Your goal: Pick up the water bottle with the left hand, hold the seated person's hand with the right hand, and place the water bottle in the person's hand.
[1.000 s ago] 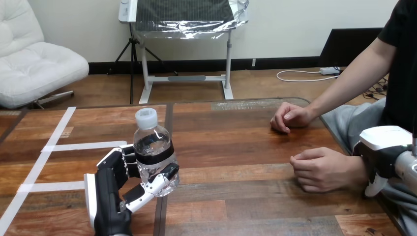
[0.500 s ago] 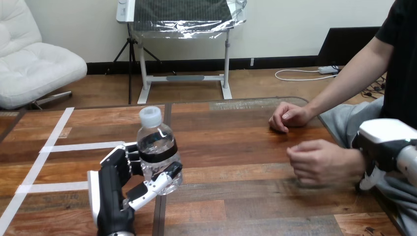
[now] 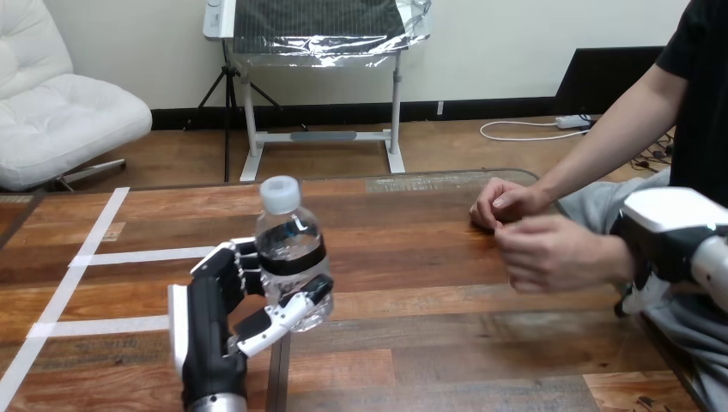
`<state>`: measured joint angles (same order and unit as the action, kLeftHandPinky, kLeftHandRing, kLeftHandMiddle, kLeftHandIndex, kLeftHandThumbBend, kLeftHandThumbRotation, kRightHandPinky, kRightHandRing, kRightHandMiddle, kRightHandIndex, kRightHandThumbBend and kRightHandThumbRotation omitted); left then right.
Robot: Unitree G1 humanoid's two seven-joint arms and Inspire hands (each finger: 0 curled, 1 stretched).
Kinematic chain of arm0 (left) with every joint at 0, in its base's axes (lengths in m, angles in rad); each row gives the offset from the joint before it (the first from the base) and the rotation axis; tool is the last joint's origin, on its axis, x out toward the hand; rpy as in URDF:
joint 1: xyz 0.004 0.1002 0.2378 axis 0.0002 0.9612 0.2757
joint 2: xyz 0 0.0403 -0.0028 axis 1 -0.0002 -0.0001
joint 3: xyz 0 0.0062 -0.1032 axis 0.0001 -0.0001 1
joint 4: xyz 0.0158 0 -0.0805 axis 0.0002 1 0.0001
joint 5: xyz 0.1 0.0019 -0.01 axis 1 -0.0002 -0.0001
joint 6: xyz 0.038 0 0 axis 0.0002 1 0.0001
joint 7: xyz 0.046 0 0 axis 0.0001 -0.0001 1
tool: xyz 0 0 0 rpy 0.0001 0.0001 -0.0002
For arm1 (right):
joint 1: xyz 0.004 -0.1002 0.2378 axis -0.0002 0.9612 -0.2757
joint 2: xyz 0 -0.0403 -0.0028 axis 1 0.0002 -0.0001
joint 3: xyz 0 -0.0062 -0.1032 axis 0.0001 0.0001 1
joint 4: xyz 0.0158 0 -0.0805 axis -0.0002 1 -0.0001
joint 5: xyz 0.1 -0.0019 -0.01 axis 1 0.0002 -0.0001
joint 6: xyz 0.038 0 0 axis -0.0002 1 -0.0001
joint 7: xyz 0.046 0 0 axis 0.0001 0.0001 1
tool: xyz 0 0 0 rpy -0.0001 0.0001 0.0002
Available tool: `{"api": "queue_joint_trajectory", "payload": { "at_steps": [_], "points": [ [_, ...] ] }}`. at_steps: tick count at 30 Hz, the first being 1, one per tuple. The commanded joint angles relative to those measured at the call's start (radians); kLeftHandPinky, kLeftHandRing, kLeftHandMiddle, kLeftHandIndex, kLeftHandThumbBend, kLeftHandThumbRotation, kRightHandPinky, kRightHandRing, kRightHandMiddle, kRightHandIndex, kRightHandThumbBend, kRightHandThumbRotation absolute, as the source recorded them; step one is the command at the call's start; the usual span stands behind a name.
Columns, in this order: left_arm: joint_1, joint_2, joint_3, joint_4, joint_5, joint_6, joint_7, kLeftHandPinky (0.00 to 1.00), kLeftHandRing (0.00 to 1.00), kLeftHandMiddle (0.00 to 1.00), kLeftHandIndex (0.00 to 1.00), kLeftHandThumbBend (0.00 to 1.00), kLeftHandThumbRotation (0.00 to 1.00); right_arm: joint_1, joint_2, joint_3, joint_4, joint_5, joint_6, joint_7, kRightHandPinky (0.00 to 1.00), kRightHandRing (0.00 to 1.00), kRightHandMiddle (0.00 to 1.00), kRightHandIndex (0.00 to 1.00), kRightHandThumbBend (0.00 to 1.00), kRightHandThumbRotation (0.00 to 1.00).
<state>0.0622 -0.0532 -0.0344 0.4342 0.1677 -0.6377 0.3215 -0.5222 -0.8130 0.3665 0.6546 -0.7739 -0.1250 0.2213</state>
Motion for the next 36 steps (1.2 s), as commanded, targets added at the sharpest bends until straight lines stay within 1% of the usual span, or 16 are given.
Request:
{"api": "queue_joint_trajectory", "payload": {
  "at_steps": [1,5,8,11,17,19,23,27,30,36],
  "points": [
    [-0.098,-0.049,-0.016,-0.043,0.0,-0.009,0.0,0.42,0.41,0.43,0.48,0.62,0.0,-0.043,-0.021,-0.037,-0.072,0.024,-0.02,-0.007,0.21,0.31,0.41,0.47,0.72,0.0],
    [-0.106,-0.048,-0.021,-0.036,0.003,-0.014,0.001,0.42,0.41,0.43,0.48,0.63,0.0,-0.037,-0.027,-0.05,-0.09,0.038,-0.027,-0.008,0.19,0.28,0.38,0.43,0.73,0.0],
    [-0.113,-0.045,-0.025,-0.031,0.02,-0.014,0.011,0.42,0.41,0.43,0.48,0.63,0.0,-0.035,-0.032,-0.056,-0.109,0.043,-0.021,0.004,0.18,0.27,0.37,0.43,0.73,0.0],
    [-0.113,-0.051,-0.029,-0.04,0.013,0.0,0.005,0.42,0.41,0.42,0.48,0.63,0.0,-0.033,-0.04,-0.059,-0.126,0.044,-0.025,0.007,0.17,0.25,0.35,0.41,0.72,0.0],
    [-0.115,-0.056,-0.04,-0.052,0.015,0.016,0.002,0.42,0.4,0.42,0.47,0.64,0.0,-0.023,-0.047,-0.073,-0.185,0.043,0.005,0.041,0.18,0.25,0.35,0.41,0.72,0.0],
    [-0.116,-0.058,-0.045,-0.055,0.011,0.022,-0.001,0.42,0.41,0.42,0.47,0.64,0.0,-0.018,-0.049,-0.077,-0.21,0.034,0.02,0.053,0.18,0.25,0.35,0.41,0.71,0.0],
    [-0.119,-0.057,-0.054,-0.057,0.011,0.033,-0.003,0.43,0.41,0.42,0.48,0.64,0.0,-0.011,-0.053,-0.082,-0.24,0.022,0.037,0.061,0.18,0.25,0.35,0.42,0.72,0.0],
    [-0.124,-0.057,-0.065,-0.058,0.015,0.039,-0.008,0.43,0.42,0.42,0.48,0.64,0.0,-0.001,-0.055,-0.094,-0.281,0.024,0.063,0.076,0.17,0.25,0.35,0.41,0.73,0.0],
    [-0.133,-0.057,-0.071,-0.046,0.015,0.034,-0.011,0.43,0.42,0.43,0.48,0.64,0.0,0.002,-0.056,-0.097,-0.3,0.028,0.071,0.083,0.19,0.28,0.36,0.4,0.73,0.0],
    [-0.151,-0.062,-0.085,-0.027,0.018,0.024,-0.011,0.42,0.42,0.42,0.48,0.64,0.0,0.005,-0.057,-0.109,-0.325,0.042,0.07,0.098,0.19,0.29,0.37,0.4,0.73,0.0]
  ]
}}
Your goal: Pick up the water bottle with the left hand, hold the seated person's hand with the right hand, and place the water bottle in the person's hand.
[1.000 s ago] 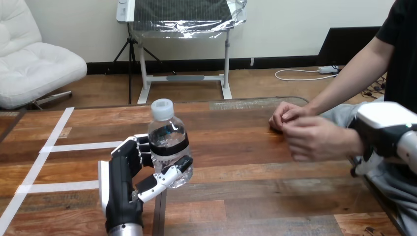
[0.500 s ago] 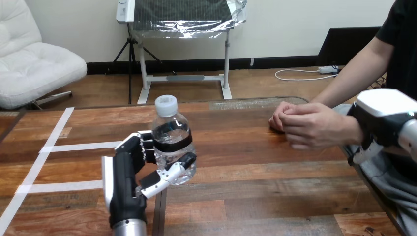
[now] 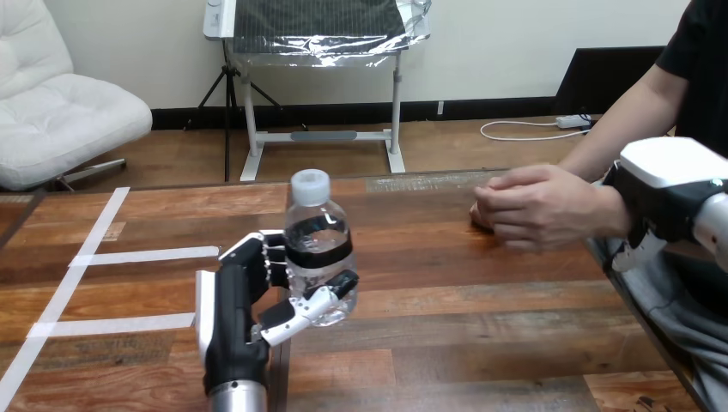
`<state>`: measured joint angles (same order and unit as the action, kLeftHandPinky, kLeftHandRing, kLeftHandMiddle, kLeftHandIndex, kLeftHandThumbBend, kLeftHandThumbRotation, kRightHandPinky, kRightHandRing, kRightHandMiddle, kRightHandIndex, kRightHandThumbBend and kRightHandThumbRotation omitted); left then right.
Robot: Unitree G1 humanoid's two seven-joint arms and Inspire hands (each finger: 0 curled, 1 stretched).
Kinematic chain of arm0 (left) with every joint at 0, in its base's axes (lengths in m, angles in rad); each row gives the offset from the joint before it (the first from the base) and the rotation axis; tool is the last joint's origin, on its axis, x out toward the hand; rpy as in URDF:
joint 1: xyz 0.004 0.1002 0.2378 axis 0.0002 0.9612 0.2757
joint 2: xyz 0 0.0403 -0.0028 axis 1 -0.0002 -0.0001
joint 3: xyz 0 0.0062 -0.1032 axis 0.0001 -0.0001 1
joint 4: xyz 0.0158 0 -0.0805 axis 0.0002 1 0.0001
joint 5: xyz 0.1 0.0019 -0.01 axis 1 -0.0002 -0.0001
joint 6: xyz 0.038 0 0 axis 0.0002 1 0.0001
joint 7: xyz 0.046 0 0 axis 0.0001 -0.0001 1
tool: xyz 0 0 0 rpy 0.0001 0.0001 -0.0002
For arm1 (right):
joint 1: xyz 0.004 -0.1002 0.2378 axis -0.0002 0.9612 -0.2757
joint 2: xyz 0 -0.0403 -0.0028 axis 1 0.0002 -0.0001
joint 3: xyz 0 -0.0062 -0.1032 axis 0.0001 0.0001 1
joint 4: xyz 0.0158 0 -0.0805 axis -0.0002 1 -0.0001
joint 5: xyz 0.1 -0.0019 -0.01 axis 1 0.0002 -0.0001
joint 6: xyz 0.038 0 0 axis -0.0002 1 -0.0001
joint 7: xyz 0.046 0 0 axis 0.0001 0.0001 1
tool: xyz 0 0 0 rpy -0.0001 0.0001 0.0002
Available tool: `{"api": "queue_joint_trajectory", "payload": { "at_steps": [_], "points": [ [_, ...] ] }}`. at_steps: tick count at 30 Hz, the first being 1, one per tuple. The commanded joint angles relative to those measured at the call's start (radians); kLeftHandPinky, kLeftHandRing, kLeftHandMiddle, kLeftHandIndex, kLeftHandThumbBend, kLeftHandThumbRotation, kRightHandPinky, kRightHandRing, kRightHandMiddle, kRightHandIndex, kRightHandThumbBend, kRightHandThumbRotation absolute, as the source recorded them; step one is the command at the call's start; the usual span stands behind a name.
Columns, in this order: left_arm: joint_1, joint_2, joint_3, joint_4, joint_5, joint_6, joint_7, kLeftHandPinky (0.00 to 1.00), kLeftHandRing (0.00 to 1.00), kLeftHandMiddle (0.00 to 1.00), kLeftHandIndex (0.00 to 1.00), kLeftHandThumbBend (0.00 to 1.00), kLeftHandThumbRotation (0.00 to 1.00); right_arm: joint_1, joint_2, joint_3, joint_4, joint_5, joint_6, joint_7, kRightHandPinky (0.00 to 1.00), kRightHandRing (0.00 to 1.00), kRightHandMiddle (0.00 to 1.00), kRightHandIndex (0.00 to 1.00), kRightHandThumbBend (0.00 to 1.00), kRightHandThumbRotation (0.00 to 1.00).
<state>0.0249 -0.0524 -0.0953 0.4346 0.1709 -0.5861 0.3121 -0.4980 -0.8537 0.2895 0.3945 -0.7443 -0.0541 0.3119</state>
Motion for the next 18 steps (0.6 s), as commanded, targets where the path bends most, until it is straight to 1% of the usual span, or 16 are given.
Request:
{"api": "queue_joint_trajectory", "payload": {
  "at_steps": [1,5,14,18],
  "points": [
    [-0.115,-0.063,-0.025,-0.024,0.013,-0.029,-0.003,0.42,0.42,0.42,0.48,0.64,0.0,-0.018,-0.016,-0.033,-0.069,0.014,-0.001,0.009,0.19,0.29,0.37,0.4,0.73,0.0],
    [-0.123,-0.065,-0.034,-0.015,-0.002,-0.035,-0.016,0.42,0.41,0.42,0.48,0.63,0.0,-0.017,-0.014,-0.041,-0.087,0.019,0.008,0.025,0.18,0.28,0.37,0.42,0.74,0.0],
    [-0.149,-0.075,-0.056,0.008,0.002,-0.04,-0.017,0.41,0.41,0.42,0.47,0.63,0.0,-0.005,-0.015,-0.057,-0.157,0.024,0.027,0.05,0.15,0.23,0.33,0.4,0.75,0.0],
    [-0.16,-0.078,-0.071,0.004,0.017,-0.019,-0.009,0.41,0.41,0.41,0.47,0.63,0.0,0.006,-0.019,-0.065,-0.195,0.018,0.031,0.048,0.14,0.22,0.32,0.39,0.75,0.0]
  ]
}}
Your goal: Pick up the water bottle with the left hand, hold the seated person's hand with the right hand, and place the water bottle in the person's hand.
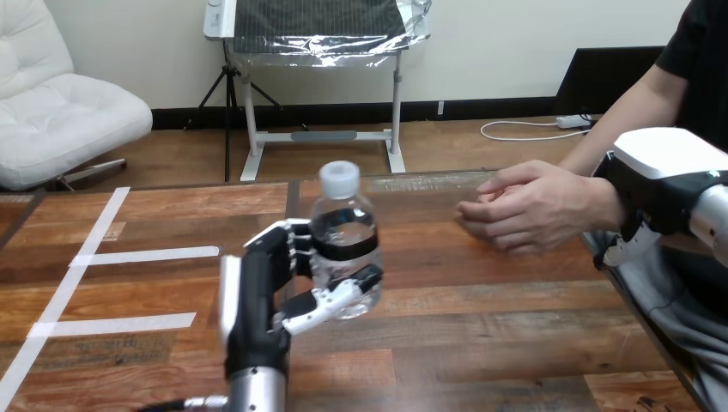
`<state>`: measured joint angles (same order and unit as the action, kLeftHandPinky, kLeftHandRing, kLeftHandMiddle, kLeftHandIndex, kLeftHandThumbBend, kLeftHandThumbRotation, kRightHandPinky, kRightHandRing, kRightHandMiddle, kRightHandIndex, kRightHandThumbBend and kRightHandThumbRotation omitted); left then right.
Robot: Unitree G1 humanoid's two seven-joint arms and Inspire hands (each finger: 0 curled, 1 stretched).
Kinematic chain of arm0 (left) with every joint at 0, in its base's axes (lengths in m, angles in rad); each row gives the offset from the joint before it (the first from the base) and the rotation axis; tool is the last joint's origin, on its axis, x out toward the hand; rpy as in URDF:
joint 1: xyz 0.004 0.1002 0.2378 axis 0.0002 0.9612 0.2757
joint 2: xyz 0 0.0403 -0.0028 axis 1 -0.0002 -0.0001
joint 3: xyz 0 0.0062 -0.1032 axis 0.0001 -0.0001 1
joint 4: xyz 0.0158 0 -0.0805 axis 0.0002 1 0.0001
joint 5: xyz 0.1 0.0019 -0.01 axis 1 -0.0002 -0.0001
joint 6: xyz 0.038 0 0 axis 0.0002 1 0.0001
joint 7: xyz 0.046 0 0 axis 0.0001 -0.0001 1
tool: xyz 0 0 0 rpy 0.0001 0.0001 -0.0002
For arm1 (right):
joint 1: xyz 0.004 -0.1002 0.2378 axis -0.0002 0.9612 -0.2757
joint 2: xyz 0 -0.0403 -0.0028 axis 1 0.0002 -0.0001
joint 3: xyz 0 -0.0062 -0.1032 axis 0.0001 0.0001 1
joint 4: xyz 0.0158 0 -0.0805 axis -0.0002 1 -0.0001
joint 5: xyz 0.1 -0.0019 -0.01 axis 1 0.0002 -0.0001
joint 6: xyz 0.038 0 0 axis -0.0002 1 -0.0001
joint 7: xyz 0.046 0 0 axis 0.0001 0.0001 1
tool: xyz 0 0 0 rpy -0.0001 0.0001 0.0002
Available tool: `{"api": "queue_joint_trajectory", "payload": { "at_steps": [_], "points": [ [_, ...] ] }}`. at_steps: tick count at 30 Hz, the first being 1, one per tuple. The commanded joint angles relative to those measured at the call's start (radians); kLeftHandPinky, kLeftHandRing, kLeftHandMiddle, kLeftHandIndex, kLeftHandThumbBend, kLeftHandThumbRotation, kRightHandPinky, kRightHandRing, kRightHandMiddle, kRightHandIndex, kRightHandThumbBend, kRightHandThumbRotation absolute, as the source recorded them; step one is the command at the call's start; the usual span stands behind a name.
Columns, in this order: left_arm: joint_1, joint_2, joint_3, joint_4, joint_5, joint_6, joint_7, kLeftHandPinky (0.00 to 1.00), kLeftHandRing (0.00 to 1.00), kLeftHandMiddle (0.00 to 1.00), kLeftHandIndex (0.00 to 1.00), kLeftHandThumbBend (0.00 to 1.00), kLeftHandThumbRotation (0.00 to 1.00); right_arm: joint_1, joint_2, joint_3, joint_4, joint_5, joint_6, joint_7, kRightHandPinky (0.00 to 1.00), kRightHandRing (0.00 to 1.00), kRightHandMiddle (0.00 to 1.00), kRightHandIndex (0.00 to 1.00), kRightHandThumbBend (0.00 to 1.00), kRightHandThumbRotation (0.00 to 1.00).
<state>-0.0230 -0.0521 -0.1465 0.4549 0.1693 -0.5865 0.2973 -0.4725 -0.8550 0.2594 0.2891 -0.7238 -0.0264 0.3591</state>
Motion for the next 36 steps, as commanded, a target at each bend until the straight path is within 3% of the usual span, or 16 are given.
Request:
{"api": "queue_joint_trajectory", "payload": {
  "at_steps": [1,8,20,36],
  "points": [
    [-0.114,-0.08,-0.024,-0.017,0.023,-0.013,0.008,0.41,0.41,0.41,0.47,0.63,0.0,-0.018,-0.017,-0.037,-0.097,-0.003,0.006,0.003,0.13,0.21,0.31,0.37,0.75,0.0],
    [-0.137,-0.089,-0.046,-0.006,0.041,-0.013,0.021,0.4,0.41,0.41,0.47,0.64,0.0,-0.01,-0.023,-0.042,-0.137,-0.011,0.011,0.002,0.13,0.21,0.3,0.36,0.75,0.0],
    [-0.17,-0.115,-0.087,0.014,0.016,-0.013,0.001,0.4,0.41,0.42,0.47,0.63,0.0,0.004,-0.024,-0.058,-0.206,-0.005,0.031,0.023,0.13,0.21,0.3,0.36,0.76,0.0],
    [-0.192,-0.149,-0.129,0.028,0.007,0.003,0.0,0.4,0.4,0.41,0.47,0.63,0.0,0.021,-0.026,-0.068,-0.248,-0.003,0.036,0.017,0.12,0.19,0.28,0.34,0.77,0.0]
  ]
}}
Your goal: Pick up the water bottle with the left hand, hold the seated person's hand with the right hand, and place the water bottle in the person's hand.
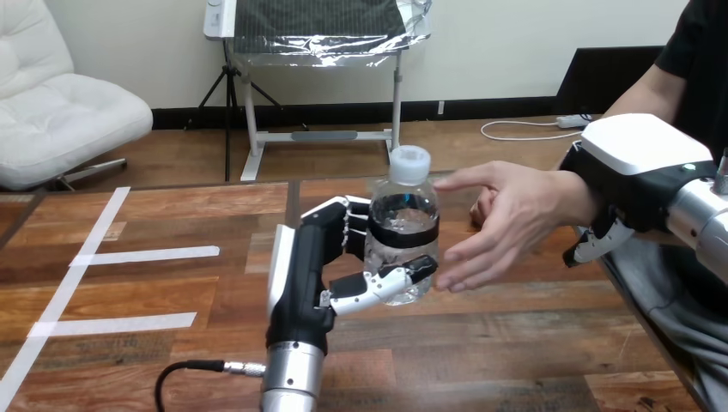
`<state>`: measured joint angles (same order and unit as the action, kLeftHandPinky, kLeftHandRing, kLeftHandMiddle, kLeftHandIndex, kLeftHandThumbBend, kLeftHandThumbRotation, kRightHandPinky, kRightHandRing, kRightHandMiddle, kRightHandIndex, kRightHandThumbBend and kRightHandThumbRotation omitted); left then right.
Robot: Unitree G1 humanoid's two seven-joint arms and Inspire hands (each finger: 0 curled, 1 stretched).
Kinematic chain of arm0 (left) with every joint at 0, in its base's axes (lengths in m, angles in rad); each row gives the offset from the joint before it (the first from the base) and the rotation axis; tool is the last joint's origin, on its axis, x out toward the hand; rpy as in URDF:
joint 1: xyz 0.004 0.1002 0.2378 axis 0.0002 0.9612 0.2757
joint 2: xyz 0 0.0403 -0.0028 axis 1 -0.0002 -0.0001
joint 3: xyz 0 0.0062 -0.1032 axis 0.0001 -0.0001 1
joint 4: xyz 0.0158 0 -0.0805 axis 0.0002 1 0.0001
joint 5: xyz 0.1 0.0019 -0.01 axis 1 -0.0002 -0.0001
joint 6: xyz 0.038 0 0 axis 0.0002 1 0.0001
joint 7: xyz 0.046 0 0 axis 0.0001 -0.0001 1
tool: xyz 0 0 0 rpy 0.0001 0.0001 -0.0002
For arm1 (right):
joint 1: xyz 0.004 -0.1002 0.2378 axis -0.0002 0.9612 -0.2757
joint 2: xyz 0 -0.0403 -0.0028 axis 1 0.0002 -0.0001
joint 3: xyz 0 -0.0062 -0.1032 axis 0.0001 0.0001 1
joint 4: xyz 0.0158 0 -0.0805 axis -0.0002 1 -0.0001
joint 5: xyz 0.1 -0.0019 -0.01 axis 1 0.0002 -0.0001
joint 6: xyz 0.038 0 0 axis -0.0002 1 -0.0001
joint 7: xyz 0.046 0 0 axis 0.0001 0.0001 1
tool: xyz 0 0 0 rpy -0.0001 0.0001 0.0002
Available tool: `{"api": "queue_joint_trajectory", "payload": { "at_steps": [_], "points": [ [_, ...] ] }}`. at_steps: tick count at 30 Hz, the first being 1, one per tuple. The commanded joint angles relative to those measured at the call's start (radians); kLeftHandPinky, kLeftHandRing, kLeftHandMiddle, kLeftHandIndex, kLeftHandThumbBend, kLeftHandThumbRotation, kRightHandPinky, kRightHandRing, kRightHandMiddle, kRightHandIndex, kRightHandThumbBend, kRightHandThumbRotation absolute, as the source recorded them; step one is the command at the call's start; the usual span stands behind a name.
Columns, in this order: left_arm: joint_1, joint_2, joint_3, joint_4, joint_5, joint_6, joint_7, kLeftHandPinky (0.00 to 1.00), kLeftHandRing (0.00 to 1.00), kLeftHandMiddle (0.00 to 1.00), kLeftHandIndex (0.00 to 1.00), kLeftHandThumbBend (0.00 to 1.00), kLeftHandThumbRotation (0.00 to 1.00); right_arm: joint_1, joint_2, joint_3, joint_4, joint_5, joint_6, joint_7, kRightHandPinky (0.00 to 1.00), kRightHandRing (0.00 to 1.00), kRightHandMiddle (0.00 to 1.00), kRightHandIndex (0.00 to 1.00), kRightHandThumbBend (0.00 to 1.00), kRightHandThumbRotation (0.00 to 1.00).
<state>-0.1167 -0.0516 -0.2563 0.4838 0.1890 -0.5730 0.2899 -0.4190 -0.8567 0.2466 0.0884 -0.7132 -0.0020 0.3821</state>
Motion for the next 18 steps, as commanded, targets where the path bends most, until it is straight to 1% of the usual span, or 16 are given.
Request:
{"api": "queue_joint_trajectory", "payload": {
  "at_steps": [1,7,10,16,18],
  "points": [
    [-0.098,-0.149,-0.021,-0.001,-0.014,-0.01,0.006,0.4,0.4,0.41,0.47,0.63,0.0,-0.032,-0.025,-0.055,-0.049,-0.015,0.012,-0.006,0.12,0.19,0.28,0.34,0.77,0.0],
    [-0.106,-0.155,-0.028,0.022,-0.031,-0.034,-0.005,0.4,0.4,0.41,0.47,0.62,0.0,-0.026,-0.025,-0.057,-0.055,-0.013,0.014,-0.007,0.11,0.18,0.27,0.33,0.78,0.0],
    [-0.109,-0.155,-0.031,0.029,-0.033,-0.037,-0.003,0.4,0.4,0.41,0.47,0.63,0.0,-0.024,-0.024,-0.056,-0.06,-0.014,0.023,-0.001,0.11,0.18,0.27,0.33,0.77,0.0],
    [-0.112,-0.158,-0.034,0.041,-0.048,-0.044,-0.008,0.4,0.4,0.41,0.47,0.62,0.0,-0.017,-0.021,-0.06,-0.059,-0.007,0.021,-0.01,0.11,0.18,0.27,0.33,0.77,0.0],
    [-0.113,-0.158,-0.035,0.046,-0.049,-0.046,-0.008,0.4,0.4,0.41,0.47,0.63,0.0,-0.016,-0.021,-0.059,-0.062,-0.008,0.031,-0.001,0.11,0.18,0.27,0.33,0.76,0.0]
  ]
}}
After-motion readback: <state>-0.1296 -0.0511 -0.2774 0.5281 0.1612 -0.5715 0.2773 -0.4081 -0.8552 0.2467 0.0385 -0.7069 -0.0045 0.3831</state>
